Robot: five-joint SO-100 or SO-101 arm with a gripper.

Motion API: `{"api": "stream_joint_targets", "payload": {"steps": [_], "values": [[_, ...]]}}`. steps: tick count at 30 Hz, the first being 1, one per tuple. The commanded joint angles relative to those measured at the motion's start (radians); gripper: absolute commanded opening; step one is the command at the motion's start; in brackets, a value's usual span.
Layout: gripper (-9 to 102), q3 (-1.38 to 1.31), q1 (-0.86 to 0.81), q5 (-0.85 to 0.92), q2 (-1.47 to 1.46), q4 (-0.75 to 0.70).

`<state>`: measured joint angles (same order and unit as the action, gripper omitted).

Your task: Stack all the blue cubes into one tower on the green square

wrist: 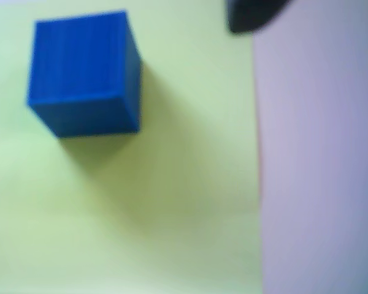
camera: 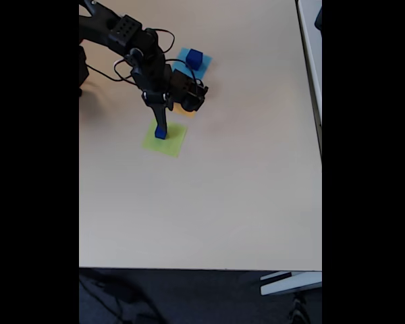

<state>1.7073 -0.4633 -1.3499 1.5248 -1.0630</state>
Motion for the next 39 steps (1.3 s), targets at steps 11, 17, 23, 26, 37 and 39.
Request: {"api": "stream_joint_targets", "payload": {"steps": [11,17,23,26,37,39], "values": [[28,0.117,0.026,0.005,0.002,0.123],[28,0.115,-0.011,0.064,0.008,0.121],[28,0.115,-0.028,0.094,-0.002,0.123],[28,0.115,-0.035,0.106,-0.018,0.123],[27,0.117,-0.057,0.158,-0.058,0.129],[27,0.121,-0.057,0.161,-0.060,0.129]]}}
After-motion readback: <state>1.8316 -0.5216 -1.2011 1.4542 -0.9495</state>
